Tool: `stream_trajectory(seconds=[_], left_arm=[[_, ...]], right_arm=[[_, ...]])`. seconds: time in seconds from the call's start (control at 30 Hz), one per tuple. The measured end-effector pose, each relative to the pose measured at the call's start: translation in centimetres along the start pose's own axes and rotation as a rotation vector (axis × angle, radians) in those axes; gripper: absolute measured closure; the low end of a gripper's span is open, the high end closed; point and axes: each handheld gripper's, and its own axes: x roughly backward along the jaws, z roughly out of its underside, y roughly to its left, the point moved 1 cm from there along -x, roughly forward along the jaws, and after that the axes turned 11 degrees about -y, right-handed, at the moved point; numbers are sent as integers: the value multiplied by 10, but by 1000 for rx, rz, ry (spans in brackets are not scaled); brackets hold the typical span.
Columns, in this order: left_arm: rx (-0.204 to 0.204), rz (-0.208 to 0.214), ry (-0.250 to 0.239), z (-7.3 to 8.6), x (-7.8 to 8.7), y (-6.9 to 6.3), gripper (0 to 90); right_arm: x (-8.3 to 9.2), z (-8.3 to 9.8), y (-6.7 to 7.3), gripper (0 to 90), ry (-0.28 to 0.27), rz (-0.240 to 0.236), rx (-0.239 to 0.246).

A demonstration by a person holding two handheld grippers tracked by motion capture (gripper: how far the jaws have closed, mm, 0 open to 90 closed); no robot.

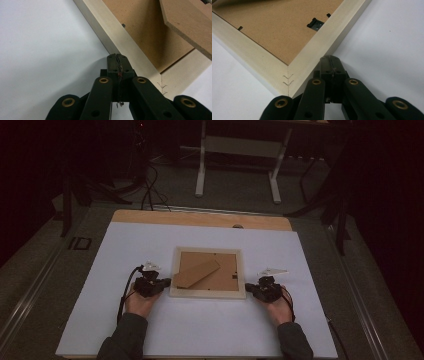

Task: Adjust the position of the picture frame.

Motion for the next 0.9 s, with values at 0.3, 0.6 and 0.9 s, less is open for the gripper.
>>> stream_trajectory(seconds=[0.3, 0.6, 0.9], left_arm=[[-19, -12, -3, 0, 1, 0, 847], [-20, -17, -19, -4, 8, 0, 805], [0, -6, -68, -13, 22, 3, 757]], right_arm=[[0, -1, 1, 889, -7, 9, 19], [6, -4, 3, 827, -26, 15, 50], [10, -6, 0, 784, -49, 18, 47]])
